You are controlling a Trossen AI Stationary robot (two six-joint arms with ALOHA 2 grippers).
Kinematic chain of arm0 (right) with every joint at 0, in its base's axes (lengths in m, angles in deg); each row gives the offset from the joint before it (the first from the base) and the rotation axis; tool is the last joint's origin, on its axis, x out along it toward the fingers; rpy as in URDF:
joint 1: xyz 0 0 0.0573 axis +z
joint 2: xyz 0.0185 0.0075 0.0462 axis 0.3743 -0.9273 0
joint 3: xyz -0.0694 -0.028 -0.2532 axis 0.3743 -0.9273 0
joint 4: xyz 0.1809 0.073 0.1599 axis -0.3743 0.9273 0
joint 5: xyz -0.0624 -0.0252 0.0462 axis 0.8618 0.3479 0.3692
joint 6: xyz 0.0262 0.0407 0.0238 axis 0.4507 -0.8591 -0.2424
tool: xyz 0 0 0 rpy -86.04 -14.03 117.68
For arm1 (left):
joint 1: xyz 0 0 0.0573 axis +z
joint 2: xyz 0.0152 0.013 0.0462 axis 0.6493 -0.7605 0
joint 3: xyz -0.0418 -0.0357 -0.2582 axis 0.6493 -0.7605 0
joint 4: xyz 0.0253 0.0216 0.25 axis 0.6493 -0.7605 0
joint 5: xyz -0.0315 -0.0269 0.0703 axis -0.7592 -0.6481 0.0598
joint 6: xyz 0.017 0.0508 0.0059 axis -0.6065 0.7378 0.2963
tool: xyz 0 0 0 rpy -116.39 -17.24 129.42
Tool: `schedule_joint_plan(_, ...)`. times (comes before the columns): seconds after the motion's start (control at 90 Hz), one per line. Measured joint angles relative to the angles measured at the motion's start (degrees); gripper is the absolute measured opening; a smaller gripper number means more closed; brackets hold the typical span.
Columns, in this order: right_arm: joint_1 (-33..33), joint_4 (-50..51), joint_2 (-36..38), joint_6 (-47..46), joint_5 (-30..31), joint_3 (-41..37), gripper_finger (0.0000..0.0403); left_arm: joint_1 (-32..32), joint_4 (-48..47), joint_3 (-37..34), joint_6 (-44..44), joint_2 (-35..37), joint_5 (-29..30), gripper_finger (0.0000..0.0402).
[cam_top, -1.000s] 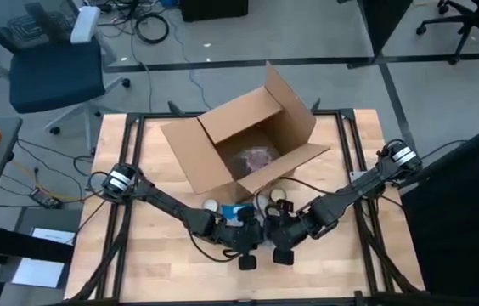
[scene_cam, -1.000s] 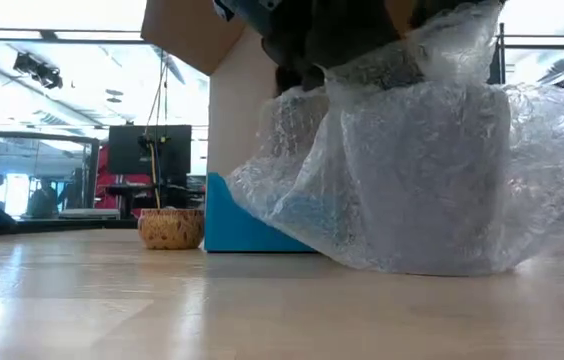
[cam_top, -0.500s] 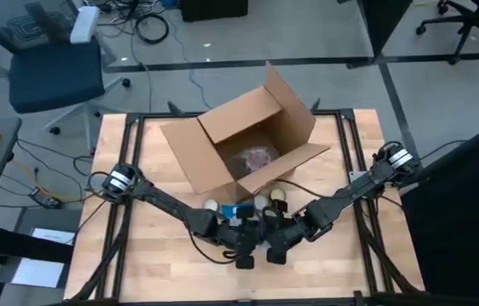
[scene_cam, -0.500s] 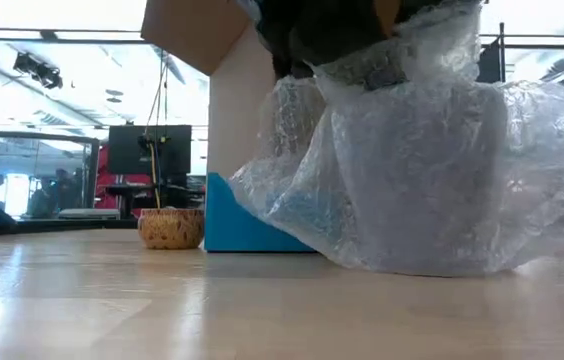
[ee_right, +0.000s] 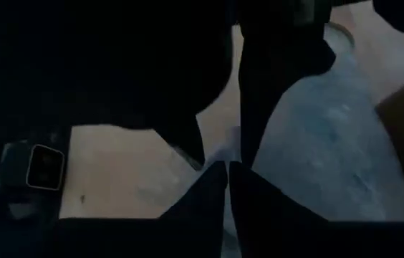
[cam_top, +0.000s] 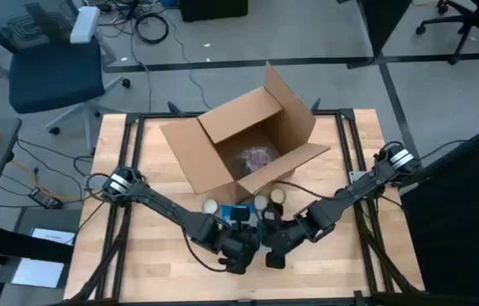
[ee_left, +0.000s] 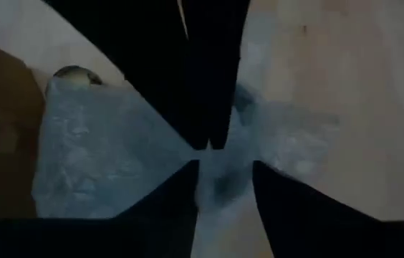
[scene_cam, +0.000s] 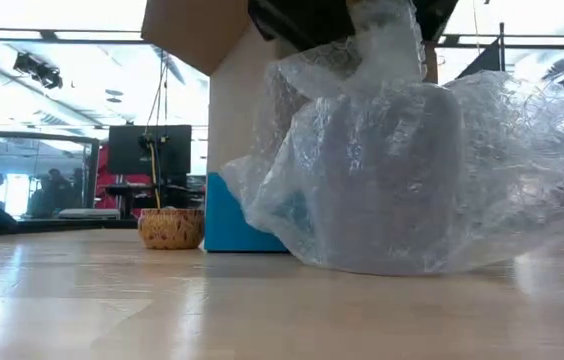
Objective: Wrap mug
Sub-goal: Wrap the purple mug with the bubble wrap
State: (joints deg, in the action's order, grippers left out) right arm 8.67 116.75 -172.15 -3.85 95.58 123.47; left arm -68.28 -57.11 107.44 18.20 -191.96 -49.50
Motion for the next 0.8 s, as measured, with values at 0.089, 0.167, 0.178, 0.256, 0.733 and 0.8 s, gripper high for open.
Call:
schedule_joint_plan(0.089,0.91,0.82,1.1,0.46,4.23,0.05,0.0,0.02,0.71,-0.76,-0.61,0.02,0.57,0.0118)
schedule_joint_plan(0.167,2.42,2.1,3.02,2.19,7.47,0.21,0.0,-0.18,1.78,-0.72,-0.62,0.3,1.41,0.0118)
schedule_joint_plan(0.178,2.65,1.87,3.37,2.38,7.74,0.32,0.0,-0.21,1.97,-0.69,-0.63,0.4,1.46,0.0118)
schedule_joint_plan(0.256,4.12,1.05,6.43,2.9,10.12,0.85,0.0,-0.31,2.69,-0.56,-0.63,0.63,1.73,0.0118)
schedule_joint_plan(0.733,3.67,2.38,4.42,3.19,13.95,0.9,0.0,-1.47,2.63,-0.6,1.19,0.62,3.16,0.0118)
schedule_joint_plan(0.8,2.41,1.49,1.97,3.11,11.48,0.92,0.0,-2.1,1.8,-0.6,1.25,0.8,3.8,0.0118)
